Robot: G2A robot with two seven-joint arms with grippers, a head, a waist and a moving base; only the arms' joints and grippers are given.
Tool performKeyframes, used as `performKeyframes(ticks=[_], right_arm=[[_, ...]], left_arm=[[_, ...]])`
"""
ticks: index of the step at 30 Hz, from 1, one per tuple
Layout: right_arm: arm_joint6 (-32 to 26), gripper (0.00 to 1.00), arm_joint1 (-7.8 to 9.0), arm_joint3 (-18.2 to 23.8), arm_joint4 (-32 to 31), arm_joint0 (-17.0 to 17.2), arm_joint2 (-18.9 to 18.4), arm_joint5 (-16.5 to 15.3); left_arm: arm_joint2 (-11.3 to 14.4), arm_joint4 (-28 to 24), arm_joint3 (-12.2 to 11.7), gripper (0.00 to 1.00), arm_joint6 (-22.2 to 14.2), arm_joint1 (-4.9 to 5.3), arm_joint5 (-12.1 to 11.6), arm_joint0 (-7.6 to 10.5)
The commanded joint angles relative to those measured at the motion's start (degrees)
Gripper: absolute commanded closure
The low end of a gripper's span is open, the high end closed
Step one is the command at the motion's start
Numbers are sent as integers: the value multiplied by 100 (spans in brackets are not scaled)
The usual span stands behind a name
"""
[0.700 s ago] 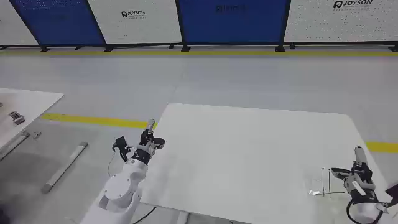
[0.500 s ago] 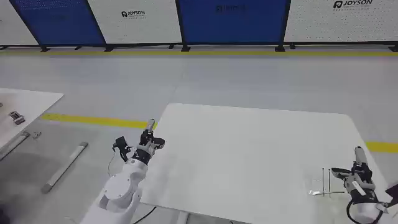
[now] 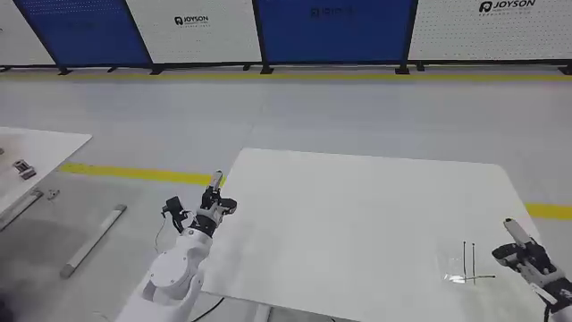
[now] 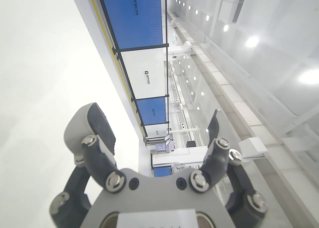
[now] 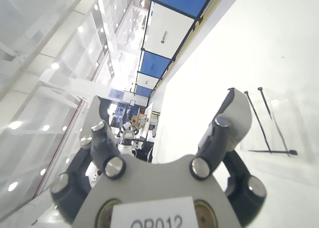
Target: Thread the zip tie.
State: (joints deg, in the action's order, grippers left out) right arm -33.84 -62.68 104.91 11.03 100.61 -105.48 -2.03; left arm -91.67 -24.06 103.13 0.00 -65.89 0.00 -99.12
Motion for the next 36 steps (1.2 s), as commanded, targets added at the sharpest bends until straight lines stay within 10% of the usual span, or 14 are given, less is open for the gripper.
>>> performKeyframes(ticks=[1, 9, 21, 36], right_arm=[[71, 0, -2, 4, 16, 3, 6, 2], [-4, 0, 7, -19, -35, -29, -23, -151], [-4485, 0, 456, -1080, -171, -1282, -472, -212], [-4540, 0, 471, -1172, -206, -1382, -445, -175]], left_arm=[[0, 0, 0, 0, 0, 0, 0, 0], [0, 0, 0, 0, 0, 0, 0, 0], [0, 0, 0, 0, 0, 0, 0, 0], [0, 0, 0, 0, 0, 0, 0, 0]])
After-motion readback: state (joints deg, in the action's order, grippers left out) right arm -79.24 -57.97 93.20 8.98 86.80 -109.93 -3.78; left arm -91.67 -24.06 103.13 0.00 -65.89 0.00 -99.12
